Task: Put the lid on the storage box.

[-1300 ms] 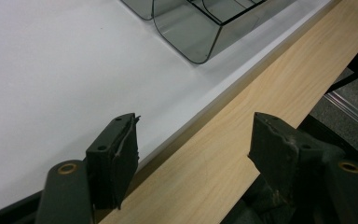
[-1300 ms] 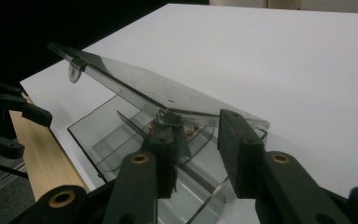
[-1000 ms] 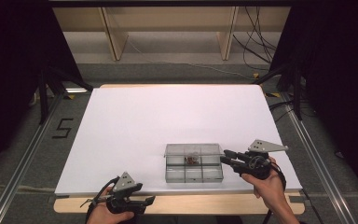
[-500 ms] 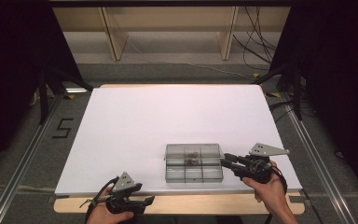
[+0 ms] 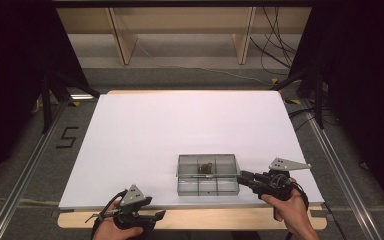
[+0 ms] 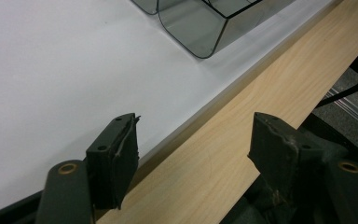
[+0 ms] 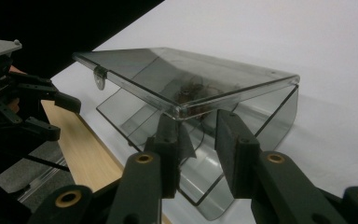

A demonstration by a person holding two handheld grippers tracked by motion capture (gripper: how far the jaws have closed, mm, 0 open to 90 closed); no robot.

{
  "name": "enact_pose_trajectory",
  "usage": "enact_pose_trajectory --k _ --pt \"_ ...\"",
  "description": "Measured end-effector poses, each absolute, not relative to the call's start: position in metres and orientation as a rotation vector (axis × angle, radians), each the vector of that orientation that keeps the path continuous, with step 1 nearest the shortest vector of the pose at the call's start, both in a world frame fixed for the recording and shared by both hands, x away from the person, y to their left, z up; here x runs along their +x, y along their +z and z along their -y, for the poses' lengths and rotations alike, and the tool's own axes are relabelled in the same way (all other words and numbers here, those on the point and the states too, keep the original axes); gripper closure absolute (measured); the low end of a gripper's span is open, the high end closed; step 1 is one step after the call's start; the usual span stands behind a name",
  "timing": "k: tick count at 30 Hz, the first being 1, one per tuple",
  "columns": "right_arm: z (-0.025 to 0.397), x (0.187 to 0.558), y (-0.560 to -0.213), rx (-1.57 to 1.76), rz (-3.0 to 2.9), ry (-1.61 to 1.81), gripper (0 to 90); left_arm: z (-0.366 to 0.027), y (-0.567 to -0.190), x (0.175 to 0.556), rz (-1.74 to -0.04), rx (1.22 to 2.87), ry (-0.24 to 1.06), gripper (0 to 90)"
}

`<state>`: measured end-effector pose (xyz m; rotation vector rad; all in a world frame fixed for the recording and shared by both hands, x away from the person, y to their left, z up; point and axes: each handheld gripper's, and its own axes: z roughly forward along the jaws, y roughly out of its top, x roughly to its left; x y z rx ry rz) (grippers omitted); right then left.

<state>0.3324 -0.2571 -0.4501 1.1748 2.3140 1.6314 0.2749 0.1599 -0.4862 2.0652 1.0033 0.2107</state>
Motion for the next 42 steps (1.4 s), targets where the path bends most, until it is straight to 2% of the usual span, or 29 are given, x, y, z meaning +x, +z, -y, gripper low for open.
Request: enact_pose_trajectory --k 15,42 --pt "0.253 0.324 -0.454 1.159 -2.351 1.586 77.9 -0.161 -0.485 0.273 -0.998 2.062 0.203 32.0" --pt "0.26 0.318 -0.464 1.138 -2.375 1.558 77.9 -0.161 -0.485 0.272 -1.009 2.036 0.197 32.0"
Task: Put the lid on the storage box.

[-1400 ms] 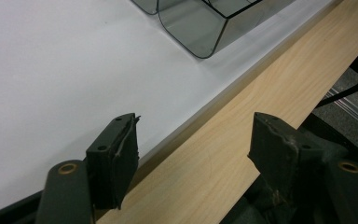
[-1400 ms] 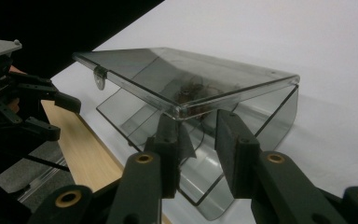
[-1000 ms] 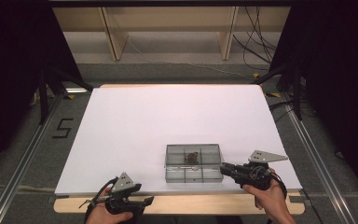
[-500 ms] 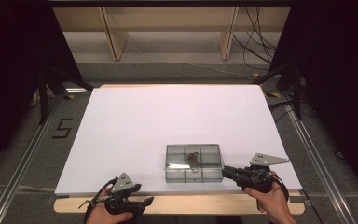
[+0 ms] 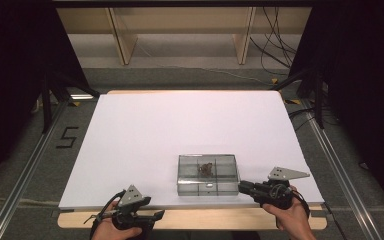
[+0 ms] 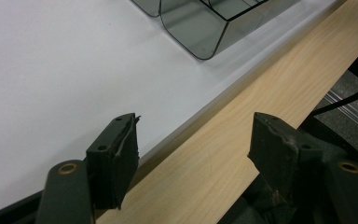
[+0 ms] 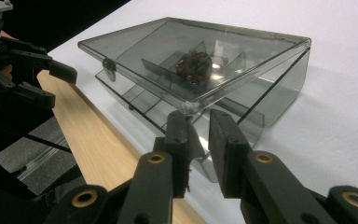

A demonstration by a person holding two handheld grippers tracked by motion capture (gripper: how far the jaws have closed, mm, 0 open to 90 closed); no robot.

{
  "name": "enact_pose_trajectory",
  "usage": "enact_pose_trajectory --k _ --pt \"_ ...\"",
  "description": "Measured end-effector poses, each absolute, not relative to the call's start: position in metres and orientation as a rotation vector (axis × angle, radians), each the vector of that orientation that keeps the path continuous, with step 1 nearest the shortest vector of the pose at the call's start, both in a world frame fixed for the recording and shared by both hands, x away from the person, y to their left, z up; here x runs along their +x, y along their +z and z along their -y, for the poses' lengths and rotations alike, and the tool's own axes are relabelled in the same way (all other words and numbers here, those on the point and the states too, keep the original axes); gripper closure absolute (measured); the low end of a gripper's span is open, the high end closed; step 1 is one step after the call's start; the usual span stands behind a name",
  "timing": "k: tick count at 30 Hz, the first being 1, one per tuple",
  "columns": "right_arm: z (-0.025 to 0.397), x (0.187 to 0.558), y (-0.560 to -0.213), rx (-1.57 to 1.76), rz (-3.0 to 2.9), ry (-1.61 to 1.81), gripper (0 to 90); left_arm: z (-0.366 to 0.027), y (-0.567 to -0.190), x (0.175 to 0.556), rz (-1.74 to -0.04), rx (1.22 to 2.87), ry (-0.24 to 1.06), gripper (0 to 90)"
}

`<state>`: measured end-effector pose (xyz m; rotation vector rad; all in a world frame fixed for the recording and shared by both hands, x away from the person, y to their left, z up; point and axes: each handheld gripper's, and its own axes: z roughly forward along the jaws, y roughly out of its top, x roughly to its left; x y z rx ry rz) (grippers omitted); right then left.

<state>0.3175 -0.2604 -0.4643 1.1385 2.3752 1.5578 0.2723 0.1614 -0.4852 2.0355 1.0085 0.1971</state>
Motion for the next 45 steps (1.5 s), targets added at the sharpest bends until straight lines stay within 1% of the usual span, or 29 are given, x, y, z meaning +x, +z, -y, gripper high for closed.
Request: enact_pose_trajectory --k 3,6,8,12,13,16,17,28,31,38,39,42,43,44,45 --pt "0.258 0.316 -0.467 1.183 -2.378 1.573 77.9 -0.162 -0.485 0.272 -1.009 2.039 0.198 32.0" --pt "0.259 0.316 -0.467 1.162 -2.386 1.564 77.8 -0.162 -0.485 0.273 -1.01 2.049 0.207 32.0" --pt "0.259 0.315 -0.466 1.18 -2.393 1.554 77.8 -0.16 -0.486 0.272 -1.019 2.018 0.193 32.0" --pt "0.26 0.315 -0.467 1.142 -2.39 1.538 77.7 -0.162 -0.485 0.272 -1.011 2.039 0.201 32.1" --pt "0.258 0.313 -0.468 1.2 -2.39 1.567 77.7 -0.163 -0.485 0.273 -1.013 2.052 0.213 32.1" --pt "0.259 0.311 -0.467 1.209 -2.4 1.545 77.6 -0.163 -0.485 0.273 -1.014 2.046 0.216 32.1" --pt "0.26 0.313 -0.468 1.144 -2.396 1.521 77.5 -0.163 -0.485 0.273 -1.014 2.041 0.214 32.1" --pt "0.259 0.311 -0.47 1.149 -2.401 1.518 77.1 -0.163 -0.485 0.272 -1.021 2.016 0.206 32.1" --pt "0.26 0.308 -0.468 1.194 -2.398 1.509 77.1 -0.164 -0.485 0.272 -1.012 2.035 0.207 32.1" --pt "0.262 0.308 -0.467 1.167 -2.374 1.497 76.9 -0.164 -0.484 0.271 -1.009 2.035 0.213 32.2" --pt "0.262 0.306 -0.466 1.202 -2.372 1.508 76.6 -0.164 -0.484 0.271 -1.01 2.036 0.213 32.2" --pt "0.266 0.308 -0.466 1.14 -2.357 1.504 74.6 -0.165 -0.484 0.272 -0.999 2.04 0.219 32.2" --pt "0.266 0.308 -0.466 1.149 -2.335 1.502 69.9 -0.164 -0.484 0.271 -1.015 2.017 0.219 32.1" --pt "0.266 0.308 -0.466 1.149 -2.335 1.502 69.9 -0.164 -0.484 0.271 -1.015 2.017 0.219 32.1" --pt "0.268 0.307 -0.464 1.143 -2.33 1.484 66.4 -0.166 -0.484 0.272 -1.007 2.031 0.225 32.1"
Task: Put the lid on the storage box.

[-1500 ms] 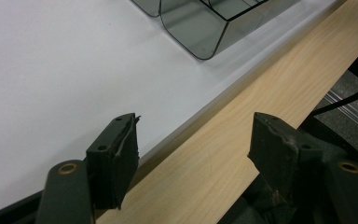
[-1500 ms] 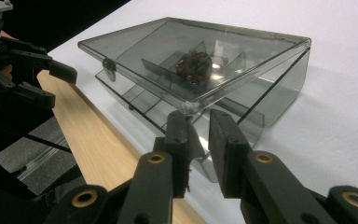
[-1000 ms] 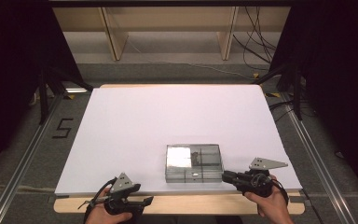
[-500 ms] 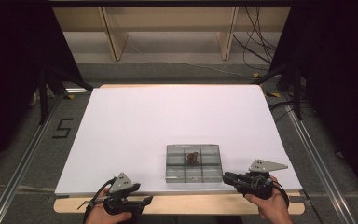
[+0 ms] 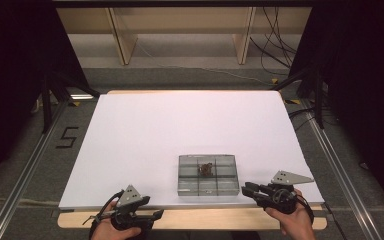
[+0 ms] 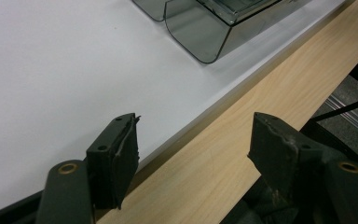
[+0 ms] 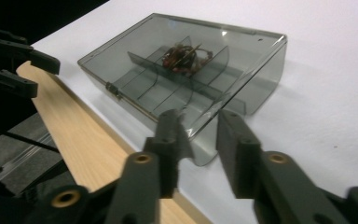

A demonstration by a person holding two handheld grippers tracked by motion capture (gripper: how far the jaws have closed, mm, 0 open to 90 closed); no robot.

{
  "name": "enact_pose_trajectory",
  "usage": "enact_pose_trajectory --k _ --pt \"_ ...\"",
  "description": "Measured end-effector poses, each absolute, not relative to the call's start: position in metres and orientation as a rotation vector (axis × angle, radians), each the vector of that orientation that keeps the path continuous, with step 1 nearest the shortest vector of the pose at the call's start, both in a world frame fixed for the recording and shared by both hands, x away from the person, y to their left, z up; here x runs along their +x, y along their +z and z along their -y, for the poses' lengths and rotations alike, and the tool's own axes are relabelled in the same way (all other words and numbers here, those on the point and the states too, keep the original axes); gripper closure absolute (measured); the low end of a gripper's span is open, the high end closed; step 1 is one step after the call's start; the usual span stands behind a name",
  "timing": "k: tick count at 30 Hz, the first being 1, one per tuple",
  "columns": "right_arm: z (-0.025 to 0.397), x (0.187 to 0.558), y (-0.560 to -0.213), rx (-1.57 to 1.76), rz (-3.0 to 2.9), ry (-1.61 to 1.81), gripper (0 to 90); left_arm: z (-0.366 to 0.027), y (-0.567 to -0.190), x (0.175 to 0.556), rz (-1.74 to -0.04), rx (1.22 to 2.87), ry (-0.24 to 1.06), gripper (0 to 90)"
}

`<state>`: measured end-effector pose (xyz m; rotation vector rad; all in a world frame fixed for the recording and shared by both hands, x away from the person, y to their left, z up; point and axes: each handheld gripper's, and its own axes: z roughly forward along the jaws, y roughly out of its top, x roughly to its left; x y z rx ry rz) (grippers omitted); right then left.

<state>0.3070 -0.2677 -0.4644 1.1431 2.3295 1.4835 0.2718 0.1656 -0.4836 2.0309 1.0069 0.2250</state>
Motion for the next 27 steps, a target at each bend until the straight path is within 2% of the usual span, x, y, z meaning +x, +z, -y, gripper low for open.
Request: enact_pose_trajectory --k 1,2,3,5,6,7,8,17,22,27 --pt "0.267 0.307 -0.464 1.141 -2.317 1.491 61.6 -0.167 -0.483 0.272 -0.993 2.044 0.227 32.1" --pt "0.267 0.304 -0.463 1.209 -2.301 1.487 51.5 -0.165 -0.484 0.272 -1.023 2.007 0.222 31.9" --pt "0.268 0.305 -0.463 1.209 -2.283 1.483 47.5 -0.165 -0.484 0.271 -1.031 1.999 0.222 31.9" --pt "0.27 0.306 -0.464 1.168 -2.266 1.464 44.6 -0.165 -0.484 0.271 -1.034 1.997 0.221 31.8" --pt "0.27 0.302 -0.462 1.215 -2.257 1.453 39.9 -0.166 -0.484 0.272 -1.011 2.002 0.229 31.7" --pt "0.27 0.302 -0.462 1.215 -2.257 1.453 39.9 -0.166 -0.484 0.272 -1.011 2.002 0.229 31.6" --pt "0.27 0.301 -0.462 1.217 -2.231 1.467 35.6 -0.168 -0.484 0.272 -1.009 2.027 0.236 31.6" --pt "0.273 0.293 -0.463 1.187 -2.222 1.461 33.2 -0.168 -0.484 0.271 -1.03 2.011 0.228 31.4" --pt "0.27 0.283 -0.465 1.121 -2.244 1.424 27.4 -0.167 -0.485 0.27 -1.03 1.987 0.228 31.3" --pt "0.271 0.275 -0.468 1.148 -2.284 1.386 26.0 -0.168 -0.486 0.27 -1.026 2.003 0.229 31.2"
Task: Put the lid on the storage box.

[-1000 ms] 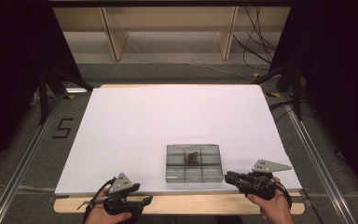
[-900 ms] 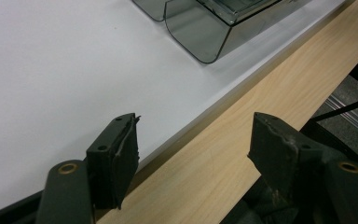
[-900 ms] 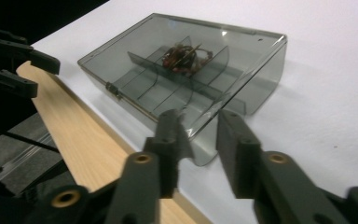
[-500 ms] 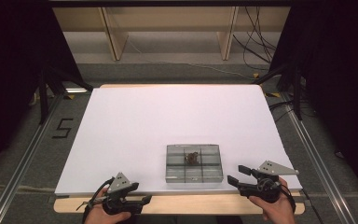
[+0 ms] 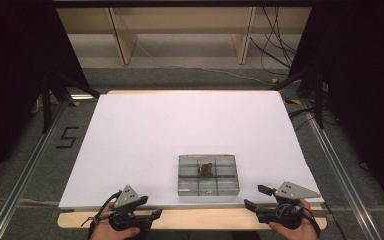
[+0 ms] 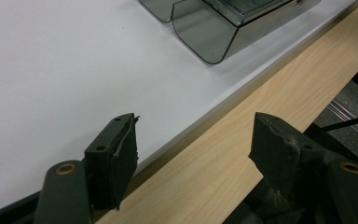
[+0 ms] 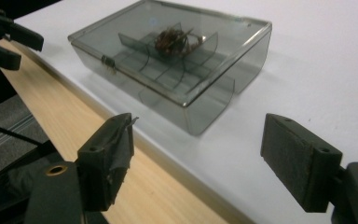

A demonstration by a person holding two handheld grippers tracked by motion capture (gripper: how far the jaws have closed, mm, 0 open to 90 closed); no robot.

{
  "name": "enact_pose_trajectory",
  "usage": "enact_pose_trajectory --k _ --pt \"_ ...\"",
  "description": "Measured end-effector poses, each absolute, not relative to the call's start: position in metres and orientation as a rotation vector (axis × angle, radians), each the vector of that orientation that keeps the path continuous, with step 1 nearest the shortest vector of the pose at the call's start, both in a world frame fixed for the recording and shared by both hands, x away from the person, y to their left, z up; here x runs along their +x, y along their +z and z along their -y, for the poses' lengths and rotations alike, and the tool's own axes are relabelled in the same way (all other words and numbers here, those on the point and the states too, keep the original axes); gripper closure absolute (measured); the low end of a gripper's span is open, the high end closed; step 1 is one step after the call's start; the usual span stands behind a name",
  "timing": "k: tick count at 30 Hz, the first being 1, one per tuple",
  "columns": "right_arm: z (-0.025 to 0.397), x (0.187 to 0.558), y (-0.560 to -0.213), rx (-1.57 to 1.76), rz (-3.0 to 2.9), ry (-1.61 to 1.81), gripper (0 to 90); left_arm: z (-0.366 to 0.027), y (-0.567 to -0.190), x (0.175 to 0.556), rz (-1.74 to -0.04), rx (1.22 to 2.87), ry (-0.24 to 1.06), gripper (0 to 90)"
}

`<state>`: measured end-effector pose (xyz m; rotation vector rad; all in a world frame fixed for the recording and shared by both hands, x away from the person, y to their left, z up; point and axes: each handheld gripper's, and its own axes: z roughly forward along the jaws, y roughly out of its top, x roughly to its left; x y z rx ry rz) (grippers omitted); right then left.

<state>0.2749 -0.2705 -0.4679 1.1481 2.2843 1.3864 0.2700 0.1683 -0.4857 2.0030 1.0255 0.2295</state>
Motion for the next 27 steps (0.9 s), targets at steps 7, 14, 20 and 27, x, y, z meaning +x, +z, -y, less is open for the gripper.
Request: enact_pose_trajectory --k 7,14,20,27 --pt "0.272 0.269 -0.472 1.12 -2.31 1.357 25.8 -0.169 -0.486 0.27 -1.011 2.023 0.226 30.9" --pt "0.271 0.265 -0.475 1.103 -2.326 1.346 24.8 -0.167 -0.487 0.269 -1.008 1.998 0.213 29.1" --pt "0.271 0.264 -0.478 1.091 -2.327 1.335 23.9 -0.166 -0.487 0.269 -1.021 1.998 0.212 27.1" --pt "0.27 0.262 -0.48 1.157 -2.344 1.343 23.6 -0.167 -0.486 0.269 -1.017 2.006 0.214 26.8"
